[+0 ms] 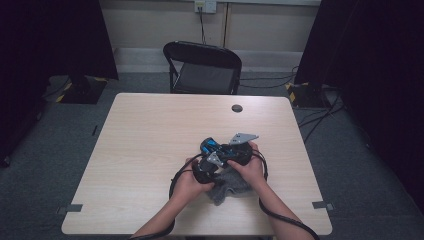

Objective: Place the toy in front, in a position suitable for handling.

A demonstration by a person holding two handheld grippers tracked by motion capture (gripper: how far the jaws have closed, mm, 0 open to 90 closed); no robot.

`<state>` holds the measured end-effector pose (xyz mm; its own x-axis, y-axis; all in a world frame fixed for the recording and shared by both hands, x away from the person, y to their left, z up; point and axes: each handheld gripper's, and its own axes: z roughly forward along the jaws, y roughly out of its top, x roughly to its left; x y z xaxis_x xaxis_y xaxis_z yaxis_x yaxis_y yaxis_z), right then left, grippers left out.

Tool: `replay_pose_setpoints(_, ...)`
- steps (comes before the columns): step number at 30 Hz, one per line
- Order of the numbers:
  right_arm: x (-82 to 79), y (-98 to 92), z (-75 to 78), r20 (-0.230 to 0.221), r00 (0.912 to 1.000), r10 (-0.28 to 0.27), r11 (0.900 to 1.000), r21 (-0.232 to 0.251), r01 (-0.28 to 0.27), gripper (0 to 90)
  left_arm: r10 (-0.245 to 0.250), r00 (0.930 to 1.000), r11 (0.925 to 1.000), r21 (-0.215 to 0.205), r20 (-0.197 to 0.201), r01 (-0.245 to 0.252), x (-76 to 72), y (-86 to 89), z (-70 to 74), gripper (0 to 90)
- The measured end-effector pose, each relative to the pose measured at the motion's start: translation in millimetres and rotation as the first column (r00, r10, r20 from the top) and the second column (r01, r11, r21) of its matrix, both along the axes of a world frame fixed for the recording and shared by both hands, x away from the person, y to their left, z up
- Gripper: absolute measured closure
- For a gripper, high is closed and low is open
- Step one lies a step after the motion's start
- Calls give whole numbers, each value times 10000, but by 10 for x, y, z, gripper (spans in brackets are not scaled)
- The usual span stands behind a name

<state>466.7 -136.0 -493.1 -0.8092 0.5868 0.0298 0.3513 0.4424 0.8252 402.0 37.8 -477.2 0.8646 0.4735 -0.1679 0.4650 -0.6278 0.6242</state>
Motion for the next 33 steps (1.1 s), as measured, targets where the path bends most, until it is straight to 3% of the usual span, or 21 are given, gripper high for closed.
replay_pose_setpoints(5, -1, -1, -2, 15, 10000, 3, 10000, 14, -3, 512, 433, 9989, 9991, -17, -185, -433, 86, 89, -3, 730)
replay_pose_setpoints(9, -1, 1, -2, 9, 10000, -12, 10000, 33, 12, 513, 581, 9983, 9978, 299, 96, -584, 147, 144, 17, 729)
replay_pose_setpoints(19, -2, -1, -3, 10, 10000, -10, 10000, 42, 10, 512, 1022, 9942, 9930, 555, 349, -1040, 232, 238, 40, 728)
replay_pose_setpoints(33, -8, -4, -7, 79, 10000, -15, 10000, 30, 15, 512, 1791, 9837, 9825, 496, 129, -1795, 337, 504, 32, 728)
